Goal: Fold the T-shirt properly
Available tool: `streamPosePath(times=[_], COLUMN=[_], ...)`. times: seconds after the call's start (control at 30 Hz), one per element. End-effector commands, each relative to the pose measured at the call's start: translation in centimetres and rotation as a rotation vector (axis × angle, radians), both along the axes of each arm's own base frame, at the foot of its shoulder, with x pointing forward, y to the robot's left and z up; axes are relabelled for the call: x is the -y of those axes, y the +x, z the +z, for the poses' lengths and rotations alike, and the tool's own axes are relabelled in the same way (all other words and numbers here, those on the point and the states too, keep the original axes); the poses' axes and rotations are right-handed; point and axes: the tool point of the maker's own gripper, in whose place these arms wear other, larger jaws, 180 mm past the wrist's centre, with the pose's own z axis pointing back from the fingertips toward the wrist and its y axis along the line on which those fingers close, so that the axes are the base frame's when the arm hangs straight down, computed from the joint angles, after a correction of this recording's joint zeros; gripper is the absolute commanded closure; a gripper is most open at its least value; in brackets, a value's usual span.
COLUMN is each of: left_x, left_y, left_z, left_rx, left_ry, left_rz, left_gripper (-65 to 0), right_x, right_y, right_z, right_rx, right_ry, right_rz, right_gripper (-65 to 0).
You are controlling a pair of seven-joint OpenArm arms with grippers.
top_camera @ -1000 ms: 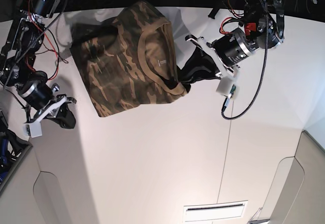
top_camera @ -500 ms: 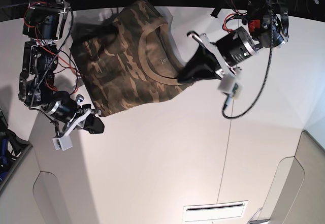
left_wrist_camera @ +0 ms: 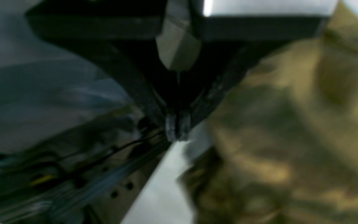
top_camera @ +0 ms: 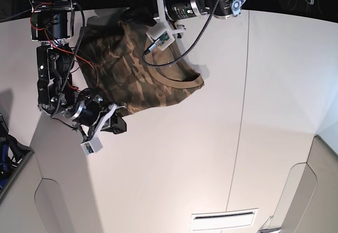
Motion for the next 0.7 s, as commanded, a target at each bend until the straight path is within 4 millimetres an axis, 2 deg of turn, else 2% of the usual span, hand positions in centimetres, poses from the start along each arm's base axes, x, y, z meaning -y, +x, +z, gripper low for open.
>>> streamPosePath(times=[0.0,0.23,0.43,0.57,0.67], left_x=[0.3,-0.2,-1.0,-2.9,-5.5], left_y=[0.8,3.5,4.1,5.6,7.9], left_z=[0.7,-2.0,-5.1,-6.5,-6.6], left_rx=[0.014,-0.012,-0.076,-0.101,-0.081], left_ry=[-0.042,0.013,0.067,0.122,0.155], left_rz=[0.02,0.039,0.044,0.076,0.144], left_gripper=[0.0,0.0,0.0,0.0,0.0], right_x=[0.0,0.0,0.6,1.3,2.1], right_y=[1.3,1.3,1.3,1.3,1.3], right_z=[2.0,1.9,1.3,1.0,1.0], right_rx=[0.065,0.064,0.059,0.056,0.056], right_ry=[0.019,0.016,-0.044,-0.071,-0.087], right_rz=[-0.001,0.0,-0.002,-0.004,-0.009], right_gripper=[0.0,0.0,0.0,0.0,0.0])
